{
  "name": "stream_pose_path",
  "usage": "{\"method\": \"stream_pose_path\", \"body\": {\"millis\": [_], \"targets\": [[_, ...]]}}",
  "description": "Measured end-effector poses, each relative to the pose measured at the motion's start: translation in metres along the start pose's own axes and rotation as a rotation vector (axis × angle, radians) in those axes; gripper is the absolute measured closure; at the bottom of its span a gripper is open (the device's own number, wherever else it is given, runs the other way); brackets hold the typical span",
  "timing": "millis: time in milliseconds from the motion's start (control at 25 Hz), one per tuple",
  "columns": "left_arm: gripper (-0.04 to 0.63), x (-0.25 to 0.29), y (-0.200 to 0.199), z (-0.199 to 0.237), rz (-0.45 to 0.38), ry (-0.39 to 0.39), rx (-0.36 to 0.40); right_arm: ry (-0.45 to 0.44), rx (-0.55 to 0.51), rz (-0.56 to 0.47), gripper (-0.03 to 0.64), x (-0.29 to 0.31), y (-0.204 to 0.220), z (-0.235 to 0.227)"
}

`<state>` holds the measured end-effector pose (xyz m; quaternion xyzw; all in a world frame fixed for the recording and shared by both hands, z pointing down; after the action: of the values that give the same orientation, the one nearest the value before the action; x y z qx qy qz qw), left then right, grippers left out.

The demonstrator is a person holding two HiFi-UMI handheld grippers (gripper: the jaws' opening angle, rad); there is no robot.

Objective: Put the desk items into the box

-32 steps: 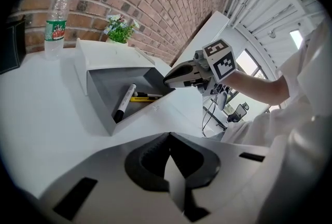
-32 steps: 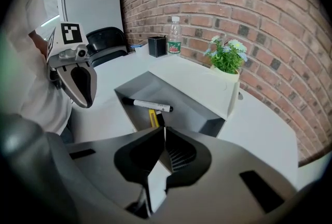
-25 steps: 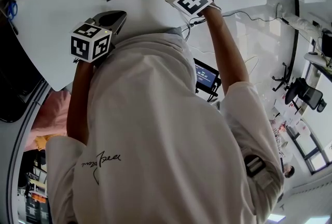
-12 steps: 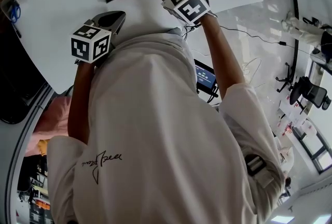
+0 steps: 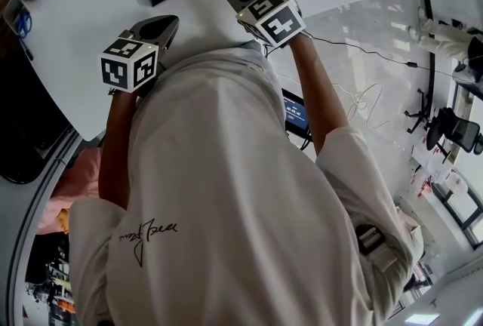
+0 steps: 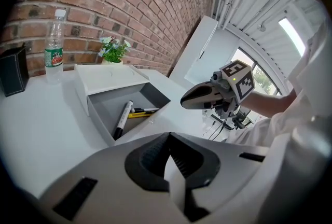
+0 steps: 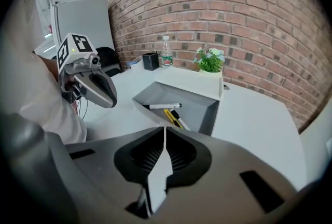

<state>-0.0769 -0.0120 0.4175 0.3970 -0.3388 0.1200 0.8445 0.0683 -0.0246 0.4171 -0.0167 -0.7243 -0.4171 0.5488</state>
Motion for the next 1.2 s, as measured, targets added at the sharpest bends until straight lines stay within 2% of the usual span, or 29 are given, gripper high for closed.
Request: {"method": "stream_pose_path", "body": {"millis": [720, 880, 1200], "targets": [[0.591, -0.003, -0.001, -0.006, -0.014, -0.005, 0.029, -0.036, 0.144, -0.121, 0.591, -0.03, 0.017, 0.031], [0.591, -0.003, -0.003, -0.01, -0.025, 0.001, 0.04, -0.065, 0.208, -0.164, 0.591, -0.039, 0.019, 0.03], [0.591, -0.002, -0.001, -0.008, -0.017, 0.006, 0.04, -0.041, 0.211, -0.16, 0.591, -0.044, 0.023, 0.028]]}}
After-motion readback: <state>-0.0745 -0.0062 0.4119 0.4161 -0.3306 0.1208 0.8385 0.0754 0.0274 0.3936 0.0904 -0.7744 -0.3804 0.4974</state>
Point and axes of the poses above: the fingertips, and each gripper's own axes: x forward along the fingers, z to its left, y out of its underside, the point moved 3 cm from there along -x, backward along the fingers, and after that the axes turned 5 degrees about z, right-handed, at the moved point
